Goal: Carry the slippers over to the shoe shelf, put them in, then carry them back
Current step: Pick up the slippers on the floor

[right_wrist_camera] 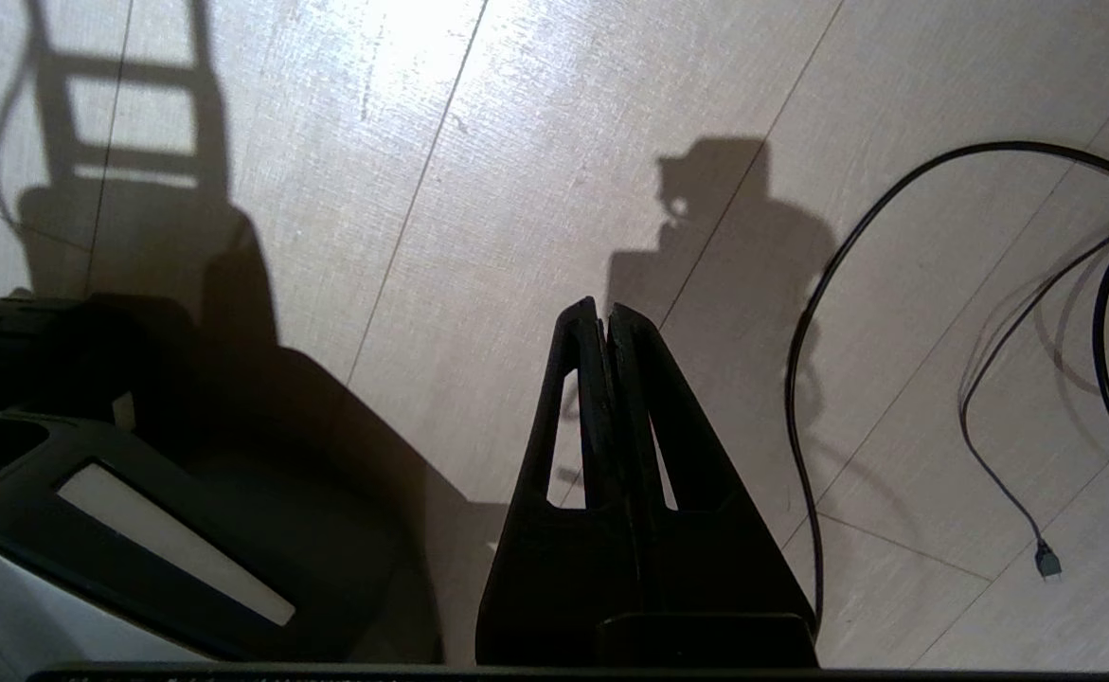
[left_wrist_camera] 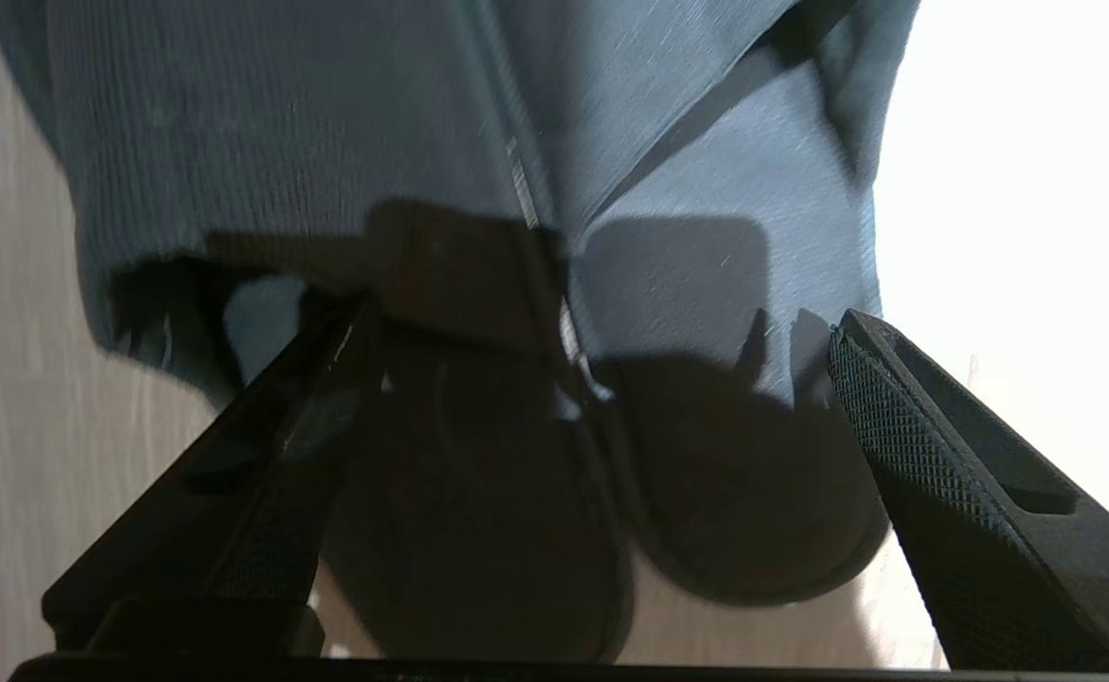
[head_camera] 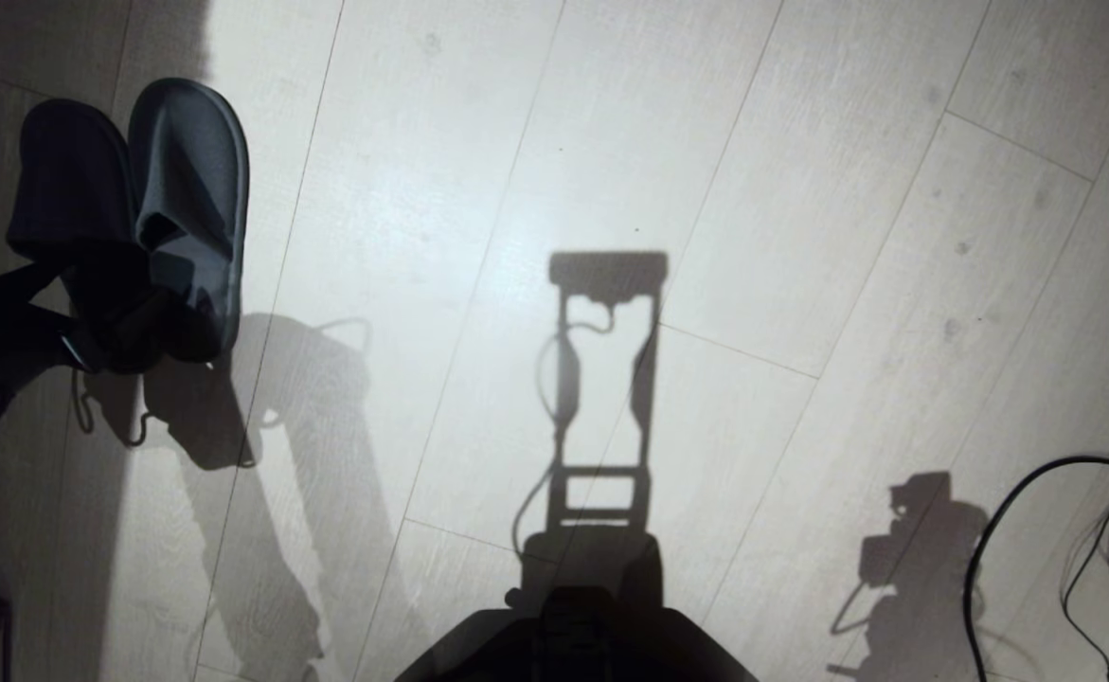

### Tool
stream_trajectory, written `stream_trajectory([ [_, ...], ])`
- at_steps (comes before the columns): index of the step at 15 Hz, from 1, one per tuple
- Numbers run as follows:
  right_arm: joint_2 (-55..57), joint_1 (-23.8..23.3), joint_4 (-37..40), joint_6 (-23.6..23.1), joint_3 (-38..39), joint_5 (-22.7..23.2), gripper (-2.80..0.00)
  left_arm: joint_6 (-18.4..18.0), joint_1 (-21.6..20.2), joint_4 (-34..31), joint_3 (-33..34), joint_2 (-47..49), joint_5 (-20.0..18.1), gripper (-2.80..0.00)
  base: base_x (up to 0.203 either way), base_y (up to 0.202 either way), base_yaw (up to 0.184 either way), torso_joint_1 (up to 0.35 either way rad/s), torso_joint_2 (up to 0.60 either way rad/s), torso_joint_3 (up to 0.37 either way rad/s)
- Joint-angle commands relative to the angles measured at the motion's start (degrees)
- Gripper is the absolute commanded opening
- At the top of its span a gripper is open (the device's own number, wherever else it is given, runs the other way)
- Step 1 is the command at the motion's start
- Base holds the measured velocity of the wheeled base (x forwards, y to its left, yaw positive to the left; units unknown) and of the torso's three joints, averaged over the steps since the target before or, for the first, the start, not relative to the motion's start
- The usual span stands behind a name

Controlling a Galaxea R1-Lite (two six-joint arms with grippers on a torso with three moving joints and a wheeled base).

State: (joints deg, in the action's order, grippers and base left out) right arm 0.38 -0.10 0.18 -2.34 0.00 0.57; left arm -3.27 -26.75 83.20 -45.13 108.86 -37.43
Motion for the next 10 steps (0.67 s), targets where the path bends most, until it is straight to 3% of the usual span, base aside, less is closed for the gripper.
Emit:
stream_trajectory([
  [1, 0.06, 0.01, -0.01, -0.03, 0.00, 0.04, -2.80, -0.77, -0.24, -0.67, -0.31, 0.56, -0.19, 0.00, 0.000, 0.000, 0.000, 0.000, 0.00, 0.000],
  [7, 0.06, 0.01, -0.01, -0.03, 0.00, 0.04, -2.80, -0.75, -0.06, -0.30, -1.45, 2.72, 0.04, 0.00, 0.000, 0.000, 0.000, 0.000, 0.00, 0.000],
  [10, 0.06, -0.05, -0.01, -0.03, 0.00, 0.04, -2.80, 1.43, 1.08, -0.32, -3.26, 4.50, 0.41, 0.00, 0.000, 0.000, 0.000, 0.000, 0.00, 0.000],
])
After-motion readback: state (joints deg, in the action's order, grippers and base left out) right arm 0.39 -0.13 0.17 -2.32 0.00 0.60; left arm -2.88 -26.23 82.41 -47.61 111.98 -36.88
